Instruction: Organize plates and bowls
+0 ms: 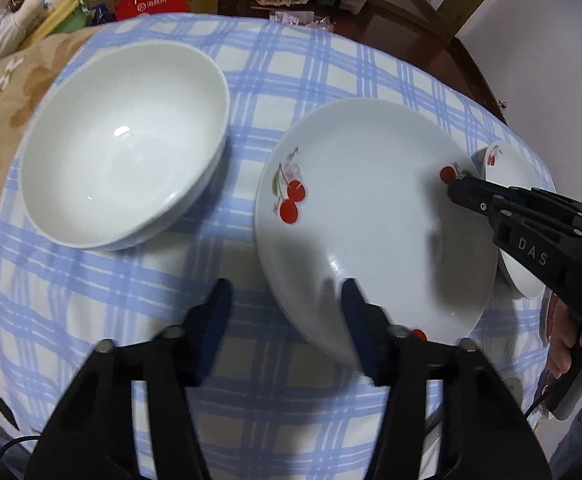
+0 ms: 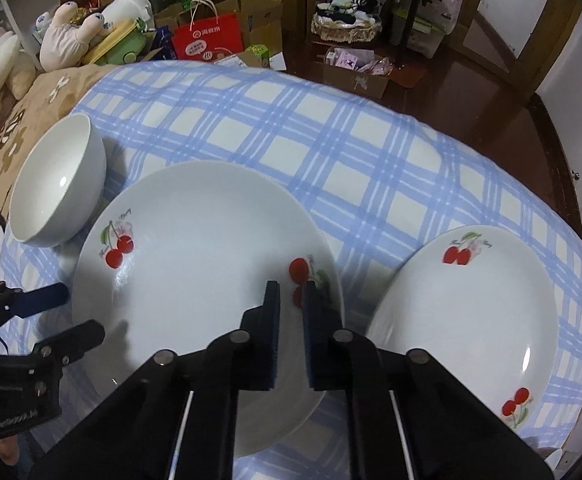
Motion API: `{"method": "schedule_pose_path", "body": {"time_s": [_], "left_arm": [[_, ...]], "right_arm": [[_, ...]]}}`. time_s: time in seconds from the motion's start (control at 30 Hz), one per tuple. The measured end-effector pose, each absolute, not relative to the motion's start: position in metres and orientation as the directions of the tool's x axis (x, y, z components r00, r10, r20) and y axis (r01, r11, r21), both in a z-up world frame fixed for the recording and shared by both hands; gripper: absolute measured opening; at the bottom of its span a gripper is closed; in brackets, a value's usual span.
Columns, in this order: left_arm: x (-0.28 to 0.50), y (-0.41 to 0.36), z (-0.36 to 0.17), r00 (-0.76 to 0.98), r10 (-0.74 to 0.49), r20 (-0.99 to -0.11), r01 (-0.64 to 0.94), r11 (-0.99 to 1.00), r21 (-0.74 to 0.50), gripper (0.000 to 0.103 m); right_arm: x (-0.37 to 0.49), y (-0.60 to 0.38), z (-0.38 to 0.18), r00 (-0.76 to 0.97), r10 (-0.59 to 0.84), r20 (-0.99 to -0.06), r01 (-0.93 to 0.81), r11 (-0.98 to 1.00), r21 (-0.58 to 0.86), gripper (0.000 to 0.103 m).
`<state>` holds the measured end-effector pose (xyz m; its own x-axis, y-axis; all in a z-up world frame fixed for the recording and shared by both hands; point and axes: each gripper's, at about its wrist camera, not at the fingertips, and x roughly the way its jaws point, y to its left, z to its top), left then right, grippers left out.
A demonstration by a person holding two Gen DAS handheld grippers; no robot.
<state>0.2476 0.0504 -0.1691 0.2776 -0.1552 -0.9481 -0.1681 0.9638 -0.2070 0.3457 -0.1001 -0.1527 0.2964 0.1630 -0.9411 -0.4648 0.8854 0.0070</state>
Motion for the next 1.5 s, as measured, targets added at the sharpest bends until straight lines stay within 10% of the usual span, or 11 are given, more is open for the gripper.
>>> {"method": "schedule_pose_path", "body": {"time_s": [0.23, 0.7, 0.93, 1.5], "left_arm": [[0.249, 0.046, -0.18, 0.291, -0.179, -0.94, -0.132, 0.965, -0.225, 0.023], [0.246, 0.05, -0.18, 0.307, -0.182, -0.934, -0.145, 0.961, -0.235, 0.02], [0.249, 0.049, -0.182, 0.297, -0.176, -0.939, -0.152, 0.962, -0.228, 0.023], [0.252, 0.057, -0.188, 0.309, -0.222, -0.925, -0.185, 0.94, -0.288, 0.02]], "right_arm": [[0.34, -0.092, -0.164, 0.277, 0.178, -0.944, -0.476, 0.879, 0.026, 0.002], [0.333, -0.084, -0.143, 0.332, 0.192, -0.923, -0.479, 0.878, 0.011, 0.002], [0.346, -0.112, -0.13, 0.385, 0.183, -0.905, -0.395, 0.919, 0.018, 0.033], [0.354, -0.127, -0.156, 0.293, 0.199, -0.935, -0.33, 0.939, 0.096, 0.017]]}}
